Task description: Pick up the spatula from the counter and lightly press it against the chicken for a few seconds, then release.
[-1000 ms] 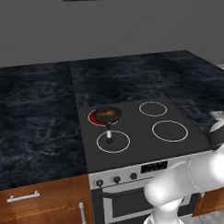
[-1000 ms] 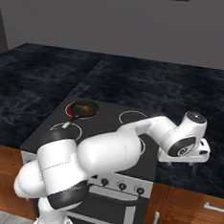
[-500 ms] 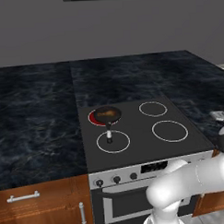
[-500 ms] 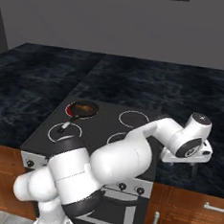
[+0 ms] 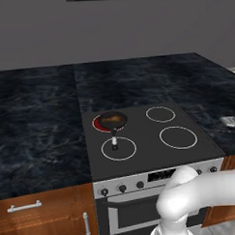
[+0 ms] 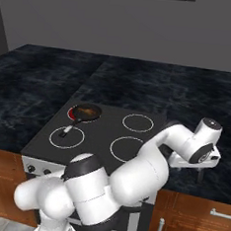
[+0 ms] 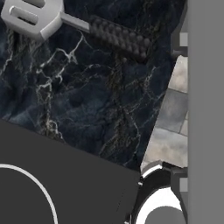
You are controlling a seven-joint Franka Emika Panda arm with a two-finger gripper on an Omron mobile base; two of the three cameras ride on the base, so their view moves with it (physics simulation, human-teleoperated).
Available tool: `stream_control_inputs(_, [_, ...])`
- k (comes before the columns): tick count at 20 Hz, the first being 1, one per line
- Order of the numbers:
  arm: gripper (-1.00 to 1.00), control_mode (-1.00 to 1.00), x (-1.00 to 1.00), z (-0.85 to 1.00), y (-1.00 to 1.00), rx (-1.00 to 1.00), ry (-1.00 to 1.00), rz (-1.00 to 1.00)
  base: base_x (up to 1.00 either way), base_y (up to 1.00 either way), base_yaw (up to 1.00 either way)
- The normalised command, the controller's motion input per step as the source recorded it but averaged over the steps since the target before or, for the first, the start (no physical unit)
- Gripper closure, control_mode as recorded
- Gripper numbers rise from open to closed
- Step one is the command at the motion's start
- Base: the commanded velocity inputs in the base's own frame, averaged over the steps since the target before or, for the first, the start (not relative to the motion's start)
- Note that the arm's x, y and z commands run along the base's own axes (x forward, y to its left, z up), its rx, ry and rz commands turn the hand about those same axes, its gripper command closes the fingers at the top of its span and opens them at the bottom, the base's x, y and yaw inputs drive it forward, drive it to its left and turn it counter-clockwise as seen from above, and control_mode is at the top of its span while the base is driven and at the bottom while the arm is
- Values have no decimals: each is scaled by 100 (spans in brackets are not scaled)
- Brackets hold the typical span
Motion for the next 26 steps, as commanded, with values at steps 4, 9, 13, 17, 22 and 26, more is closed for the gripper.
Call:
stream_control_inputs(4, [-100, -100, 15, -19, -10, 0, 3, 1, 0, 0, 0])
stream_control_inputs(9, [-100, -100, 13, -20, -13, 0, 3, 0, 0, 0, 0])
stream_control_inputs(13, [-100, -100, 16, -19, -10, 0, 2, 0, 0, 0, 0])
stream_control_inputs(17, [-100, -100, 17, -17, -12, 0, 2, 0, 0, 0, 0])
stream_control_inputs(22, [-100, -100, 17, -15, -15, 0, 1, 0, 0, 0, 0])
stream_control_inputs(26, [-100, -100, 18, -13, -21, 0, 0, 0, 0, 0, 0])
